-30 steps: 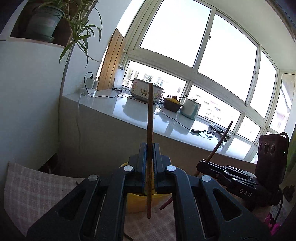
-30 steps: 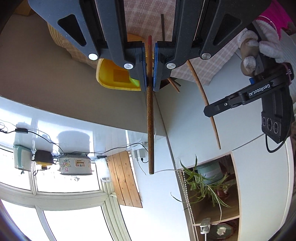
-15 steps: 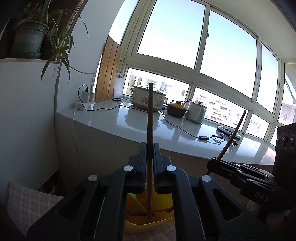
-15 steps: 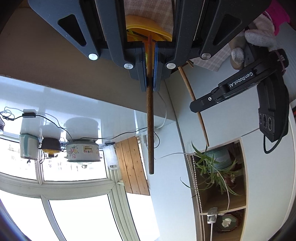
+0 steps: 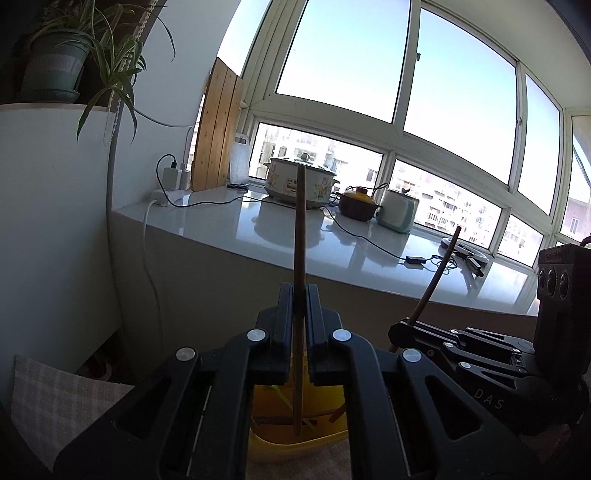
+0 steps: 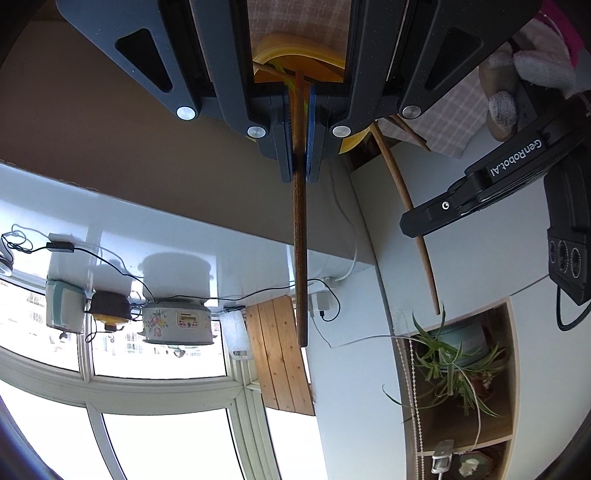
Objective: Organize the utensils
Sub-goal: 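Open both tools to release the wooden chopsticks into the container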
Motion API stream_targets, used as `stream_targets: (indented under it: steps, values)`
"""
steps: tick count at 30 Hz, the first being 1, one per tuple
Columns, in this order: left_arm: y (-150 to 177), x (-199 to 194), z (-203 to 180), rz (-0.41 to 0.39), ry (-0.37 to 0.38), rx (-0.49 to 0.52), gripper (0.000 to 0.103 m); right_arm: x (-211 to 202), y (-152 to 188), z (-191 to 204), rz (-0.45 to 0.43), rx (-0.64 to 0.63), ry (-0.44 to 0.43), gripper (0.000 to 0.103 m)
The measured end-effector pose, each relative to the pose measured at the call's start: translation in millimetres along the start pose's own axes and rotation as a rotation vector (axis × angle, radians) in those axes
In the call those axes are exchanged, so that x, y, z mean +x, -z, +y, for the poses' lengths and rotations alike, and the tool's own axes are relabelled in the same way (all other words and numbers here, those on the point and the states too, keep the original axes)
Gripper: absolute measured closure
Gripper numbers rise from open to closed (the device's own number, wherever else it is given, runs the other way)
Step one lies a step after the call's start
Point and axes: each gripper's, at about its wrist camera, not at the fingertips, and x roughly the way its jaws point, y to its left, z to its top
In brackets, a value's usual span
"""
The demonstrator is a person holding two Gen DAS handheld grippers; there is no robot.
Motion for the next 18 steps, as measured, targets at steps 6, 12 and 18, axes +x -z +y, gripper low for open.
stream_targets:
  steps: [6,12,18]
  values:
    - [7.5,2.3,0.3,0.041,0.013,0.004,0.099,2.9,5.4,1.4,0.025,-0.007,0.005,0.098]
    - [17.1,-4.3,-3.2,0.059,0.024,0.020,0.099,7.5,10.2,-2.2,0.047,0.013,0.006,0.098]
    - [25.5,-9.4,-2.4,0.093,0.022,0.027,0.097,7.5,15.5,-0.5,0.060,0.007,0.018,0.098]
